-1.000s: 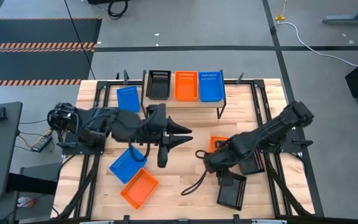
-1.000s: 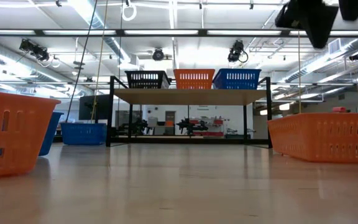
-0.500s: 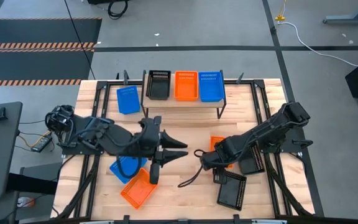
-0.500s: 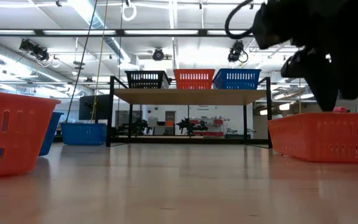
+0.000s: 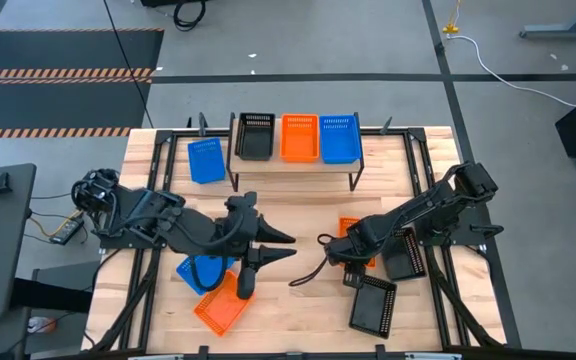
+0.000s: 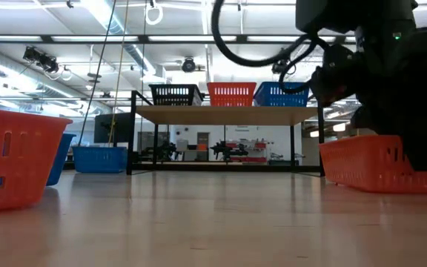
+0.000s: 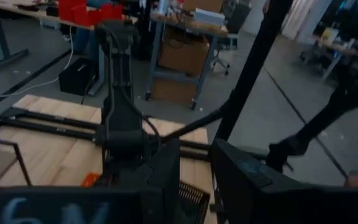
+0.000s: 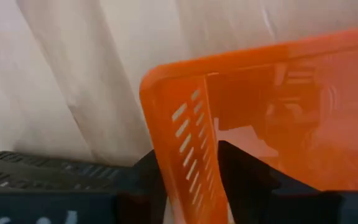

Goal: Stack baskets on shelf by color
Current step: Stack the right orange bin on top of the orange bin on the shelf, then stack the bottom black bin on top of the black bin on the shelf

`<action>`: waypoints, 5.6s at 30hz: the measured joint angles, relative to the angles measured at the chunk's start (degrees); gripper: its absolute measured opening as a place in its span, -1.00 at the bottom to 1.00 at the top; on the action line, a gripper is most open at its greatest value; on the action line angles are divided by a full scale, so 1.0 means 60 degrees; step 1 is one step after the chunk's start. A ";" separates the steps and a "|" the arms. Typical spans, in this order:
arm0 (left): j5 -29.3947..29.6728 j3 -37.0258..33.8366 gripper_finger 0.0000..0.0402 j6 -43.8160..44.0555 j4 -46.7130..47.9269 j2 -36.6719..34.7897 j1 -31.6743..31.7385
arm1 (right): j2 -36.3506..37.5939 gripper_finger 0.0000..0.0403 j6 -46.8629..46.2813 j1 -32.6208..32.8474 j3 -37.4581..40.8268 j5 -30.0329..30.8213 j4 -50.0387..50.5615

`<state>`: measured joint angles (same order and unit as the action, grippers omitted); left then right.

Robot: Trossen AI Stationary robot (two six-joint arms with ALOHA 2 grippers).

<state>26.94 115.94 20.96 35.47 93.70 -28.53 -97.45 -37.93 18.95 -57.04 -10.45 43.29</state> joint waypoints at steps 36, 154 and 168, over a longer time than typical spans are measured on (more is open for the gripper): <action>0.0745 -0.0004 -0.69 0.0460 0.2194 -0.0934 -0.0025 | 0.1249 -0.95 0.4651 -0.3489 -0.8750 0.2978 0.3351; -0.0542 -0.0018 -0.76 0.0863 0.6415 -0.0927 0.0361 | 0.0652 -0.13 0.2731 -0.3124 -0.9759 0.0195 0.7750; -0.0083 -0.0015 -0.54 -0.1419 0.3098 -0.1011 0.0710 | 0.0634 -0.10 -0.0486 -0.0327 -0.9759 0.1326 0.7435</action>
<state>26.44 115.85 12.45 54.06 87.64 -24.27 -93.65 -40.84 16.99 -115.59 -2.50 87.90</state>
